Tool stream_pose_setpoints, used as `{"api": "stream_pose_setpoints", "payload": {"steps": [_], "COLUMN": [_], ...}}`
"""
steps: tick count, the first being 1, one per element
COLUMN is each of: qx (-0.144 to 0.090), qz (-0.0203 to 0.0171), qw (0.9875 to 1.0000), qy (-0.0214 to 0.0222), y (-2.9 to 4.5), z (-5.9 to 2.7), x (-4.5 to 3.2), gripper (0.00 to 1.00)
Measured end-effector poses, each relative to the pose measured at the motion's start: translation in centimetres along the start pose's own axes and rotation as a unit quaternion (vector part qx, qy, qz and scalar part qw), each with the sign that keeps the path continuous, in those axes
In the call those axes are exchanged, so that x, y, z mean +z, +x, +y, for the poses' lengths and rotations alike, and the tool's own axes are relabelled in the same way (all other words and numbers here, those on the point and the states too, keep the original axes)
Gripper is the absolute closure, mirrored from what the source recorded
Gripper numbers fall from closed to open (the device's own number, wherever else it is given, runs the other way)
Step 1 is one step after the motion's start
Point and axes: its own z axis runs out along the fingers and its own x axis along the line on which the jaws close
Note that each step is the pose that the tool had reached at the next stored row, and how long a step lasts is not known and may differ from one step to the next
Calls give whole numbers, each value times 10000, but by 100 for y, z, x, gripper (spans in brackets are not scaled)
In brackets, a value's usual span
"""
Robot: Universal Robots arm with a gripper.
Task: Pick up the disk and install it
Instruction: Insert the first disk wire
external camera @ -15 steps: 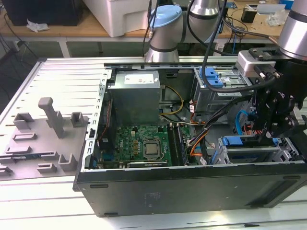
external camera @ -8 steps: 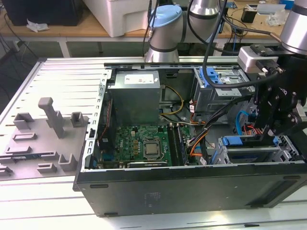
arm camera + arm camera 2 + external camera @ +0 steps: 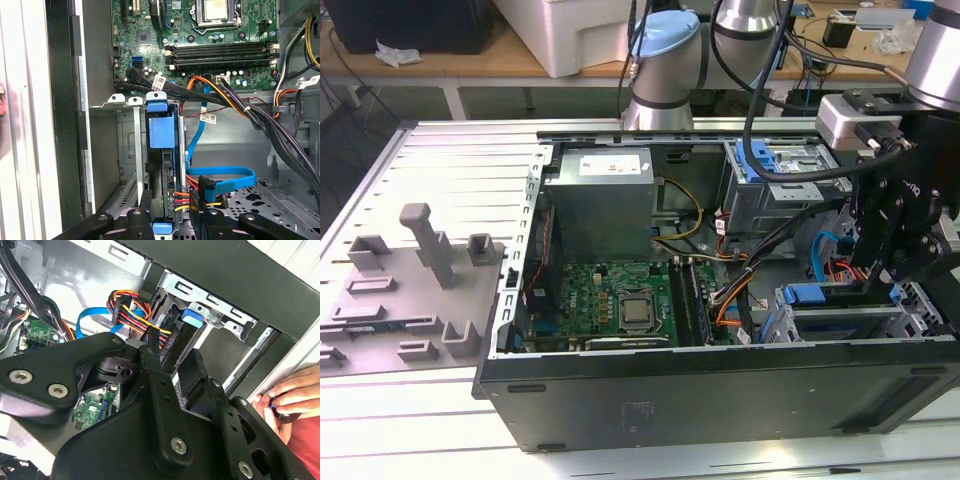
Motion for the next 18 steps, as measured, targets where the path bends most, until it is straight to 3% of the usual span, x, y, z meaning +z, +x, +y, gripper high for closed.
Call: {"api": "stream_pose_setpoints", "payload": {"steps": [8, 18], "qx": [0, 0], "qz": [1, 4], "qw": [10000, 10000], "qy": [0, 0], "y": [2, 24], "z": [-1, -10], "x": [-23, -237], "gripper": [57, 57]}}
